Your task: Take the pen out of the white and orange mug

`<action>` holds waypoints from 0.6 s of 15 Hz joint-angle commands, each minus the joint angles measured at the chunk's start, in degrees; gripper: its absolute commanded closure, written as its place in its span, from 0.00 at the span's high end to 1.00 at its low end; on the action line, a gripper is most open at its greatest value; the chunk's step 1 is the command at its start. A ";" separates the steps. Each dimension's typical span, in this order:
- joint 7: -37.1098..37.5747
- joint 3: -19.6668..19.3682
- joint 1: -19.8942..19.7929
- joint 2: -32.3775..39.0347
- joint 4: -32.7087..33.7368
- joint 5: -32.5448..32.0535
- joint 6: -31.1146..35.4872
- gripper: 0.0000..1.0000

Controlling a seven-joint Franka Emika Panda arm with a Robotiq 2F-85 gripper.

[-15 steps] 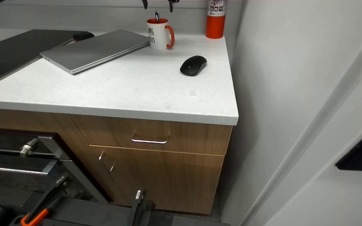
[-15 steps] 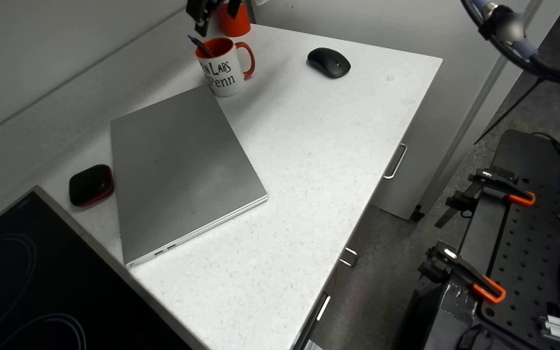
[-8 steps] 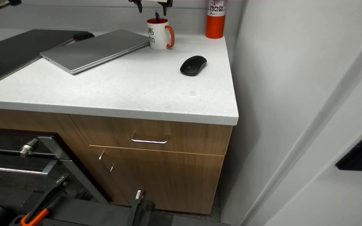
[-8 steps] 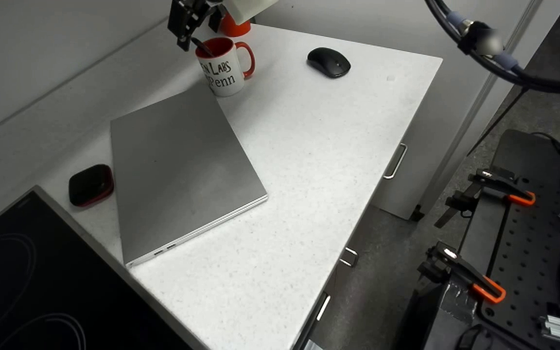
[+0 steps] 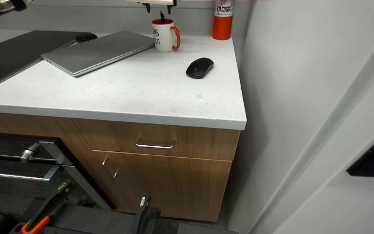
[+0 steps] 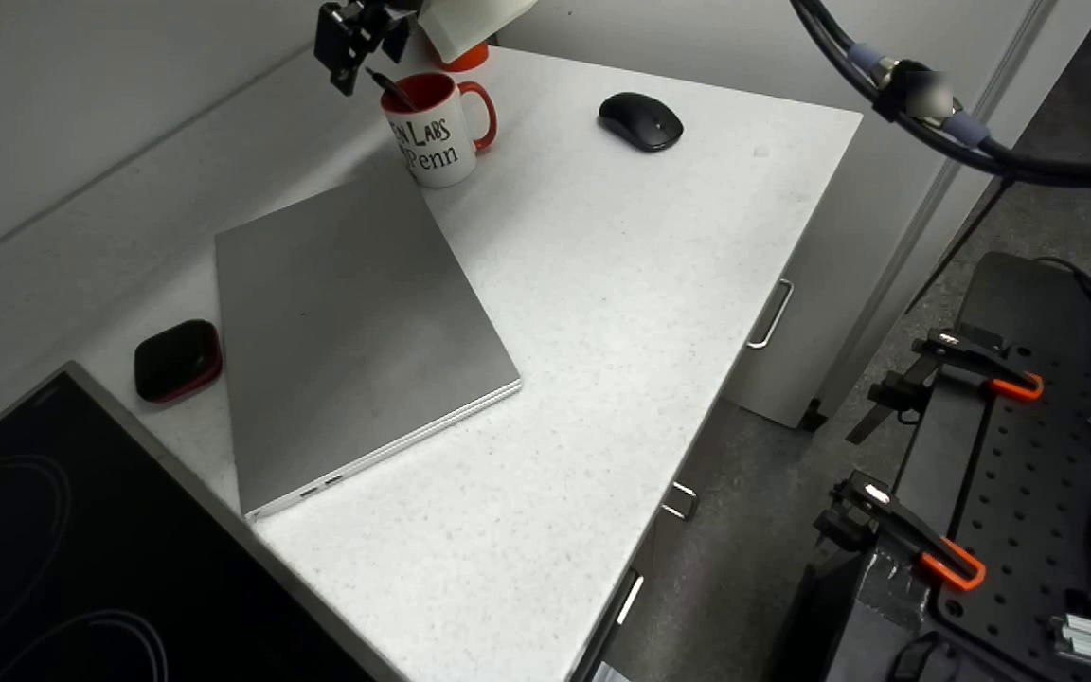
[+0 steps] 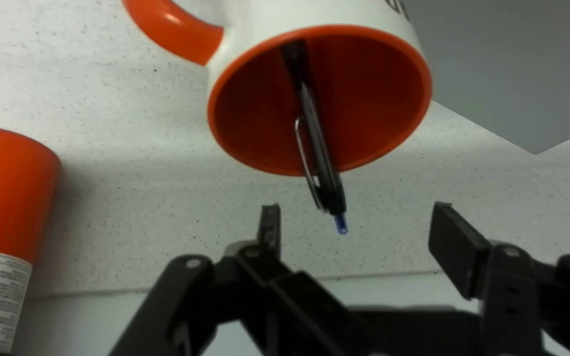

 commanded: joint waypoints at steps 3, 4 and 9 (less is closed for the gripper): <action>-2.24 3.59 -3.37 1.88 2.26 1.35 1.62 0.35; -2.12 3.78 -3.70 1.93 2.26 1.24 1.66 0.26; -1.97 4.86 -5.44 2.17 2.21 1.20 1.73 0.00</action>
